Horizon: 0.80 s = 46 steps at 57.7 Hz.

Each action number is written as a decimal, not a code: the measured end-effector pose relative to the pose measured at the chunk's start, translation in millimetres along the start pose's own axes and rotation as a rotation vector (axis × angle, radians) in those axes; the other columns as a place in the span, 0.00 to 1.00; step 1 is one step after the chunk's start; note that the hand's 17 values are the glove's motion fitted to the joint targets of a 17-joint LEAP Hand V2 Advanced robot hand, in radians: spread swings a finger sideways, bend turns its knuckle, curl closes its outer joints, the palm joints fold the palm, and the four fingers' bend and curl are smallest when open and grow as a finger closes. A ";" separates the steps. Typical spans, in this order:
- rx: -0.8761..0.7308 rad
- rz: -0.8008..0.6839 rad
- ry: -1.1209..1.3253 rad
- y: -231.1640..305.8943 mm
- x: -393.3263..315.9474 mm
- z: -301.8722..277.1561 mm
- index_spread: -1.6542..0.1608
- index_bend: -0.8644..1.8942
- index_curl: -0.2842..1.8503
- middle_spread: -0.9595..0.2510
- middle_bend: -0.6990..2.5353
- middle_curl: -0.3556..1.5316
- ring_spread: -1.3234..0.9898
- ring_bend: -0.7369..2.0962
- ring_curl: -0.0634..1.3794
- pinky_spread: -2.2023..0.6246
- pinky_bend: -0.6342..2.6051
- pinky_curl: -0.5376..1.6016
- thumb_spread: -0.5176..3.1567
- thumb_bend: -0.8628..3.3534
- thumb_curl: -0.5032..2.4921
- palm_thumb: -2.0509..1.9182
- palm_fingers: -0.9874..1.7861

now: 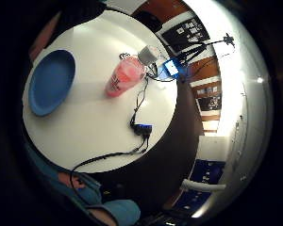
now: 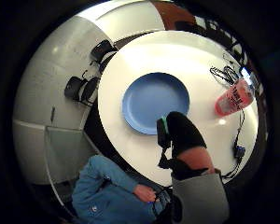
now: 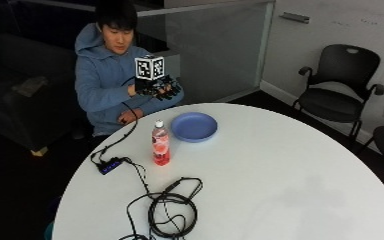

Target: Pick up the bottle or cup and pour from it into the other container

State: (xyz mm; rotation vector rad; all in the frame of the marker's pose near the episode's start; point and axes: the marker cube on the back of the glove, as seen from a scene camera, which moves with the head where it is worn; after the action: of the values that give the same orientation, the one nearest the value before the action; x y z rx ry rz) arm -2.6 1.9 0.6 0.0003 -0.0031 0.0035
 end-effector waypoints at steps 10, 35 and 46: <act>0.007 -0.005 0.011 -0.5 1.7 -1.4 0.73 0.37 0.19 0.79 0.27 0.25 0.60 0.37 0.13 0.83 0.36 0.33 0.36 0.26 0.23 0.65 0.44; 0.044 0.015 0.011 3.6 23.7 -10.5 0.70 0.37 0.23 0.79 0.28 0.31 0.61 0.38 0.19 0.84 0.38 0.35 0.42 0.22 0.27 0.67 0.42; 0.077 0.039 -0.007 10.3 49.7 -17.7 0.69 0.37 0.24 0.79 0.27 0.33 0.61 0.39 0.20 0.84 0.38 0.36 0.43 0.20 0.28 0.68 0.42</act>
State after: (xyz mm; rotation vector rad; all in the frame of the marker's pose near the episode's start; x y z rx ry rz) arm 47.1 12.3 -17.0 0.0771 -0.0104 0.0422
